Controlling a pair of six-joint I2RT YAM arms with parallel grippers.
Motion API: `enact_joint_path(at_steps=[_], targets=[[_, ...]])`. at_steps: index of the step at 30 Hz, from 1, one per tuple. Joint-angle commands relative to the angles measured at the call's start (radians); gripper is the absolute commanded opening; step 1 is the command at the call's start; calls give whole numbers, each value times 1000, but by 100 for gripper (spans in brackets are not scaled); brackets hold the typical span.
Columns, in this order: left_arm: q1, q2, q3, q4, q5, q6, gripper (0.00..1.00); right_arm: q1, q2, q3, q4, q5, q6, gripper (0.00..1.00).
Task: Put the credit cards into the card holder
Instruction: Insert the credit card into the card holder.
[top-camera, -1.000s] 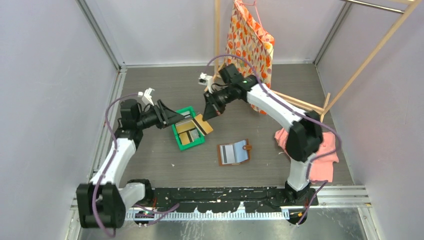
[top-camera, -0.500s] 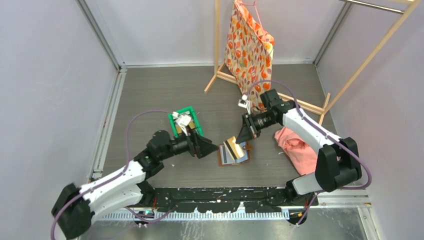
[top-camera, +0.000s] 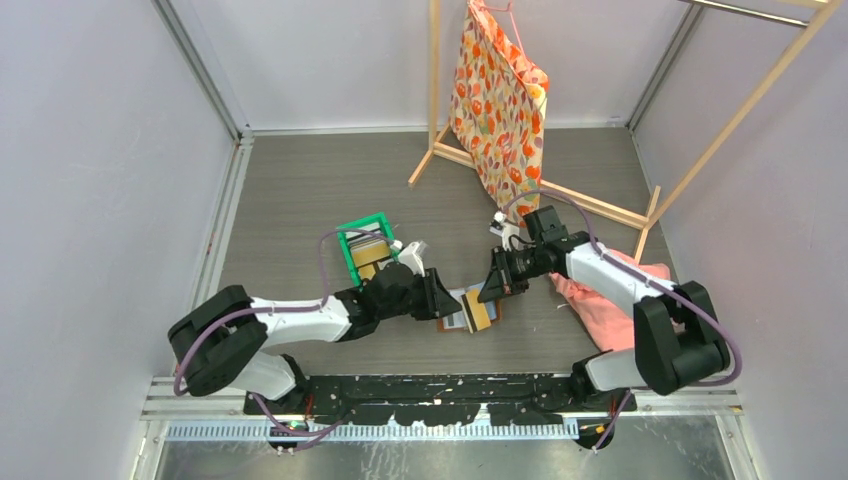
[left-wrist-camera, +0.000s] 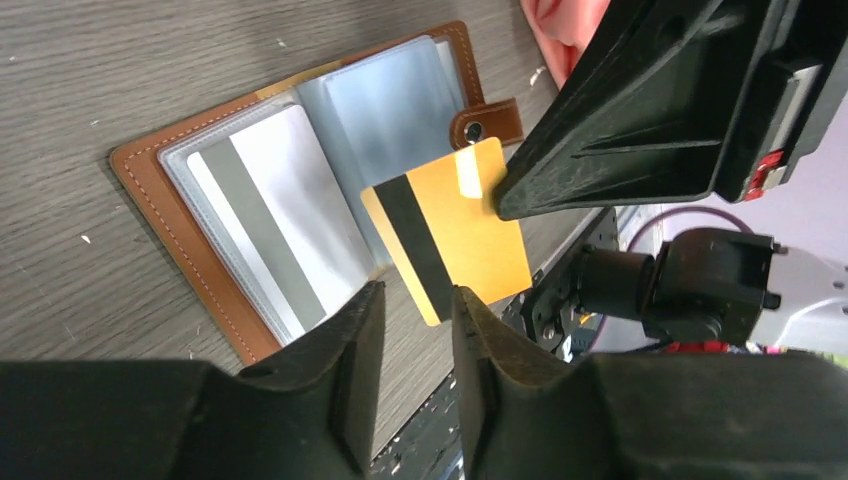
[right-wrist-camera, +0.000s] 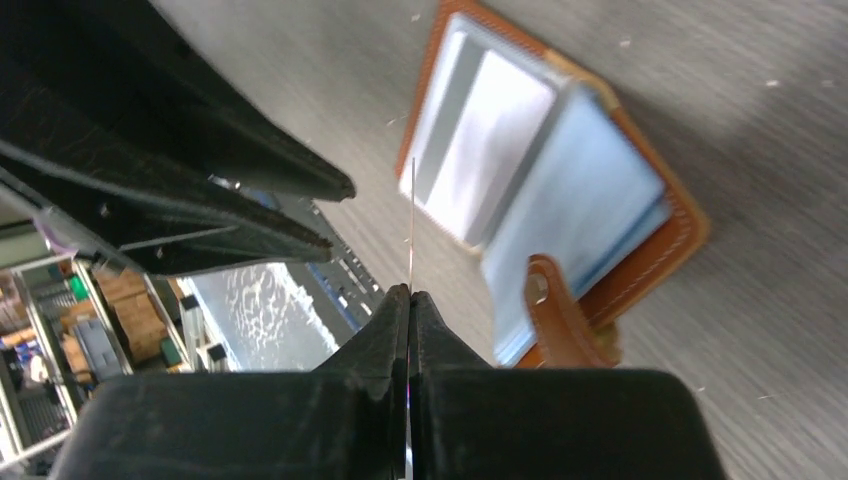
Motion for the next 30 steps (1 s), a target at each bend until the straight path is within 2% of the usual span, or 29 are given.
enact_joint_path(at_steps=[1, 8, 14, 22, 30], targets=[[-5, 53, 68, -45, -67, -66, 30, -17, 83, 23, 68, 75, 43, 1], [-5, 115, 134, -234, -120, -113, 21, -48, 144, 34, 61, 70, 51, 1], [-5, 140, 160, -310, -160, -127, 20, -58, 179, 42, 63, 69, 65, 1], [-1, 180, 218, -400, -154, -145, 19, -63, 249, 73, 53, 34, 70, 1], [5, 197, 264, -491, -132, -158, 17, -78, 243, 82, 49, 62, 61, 1]])
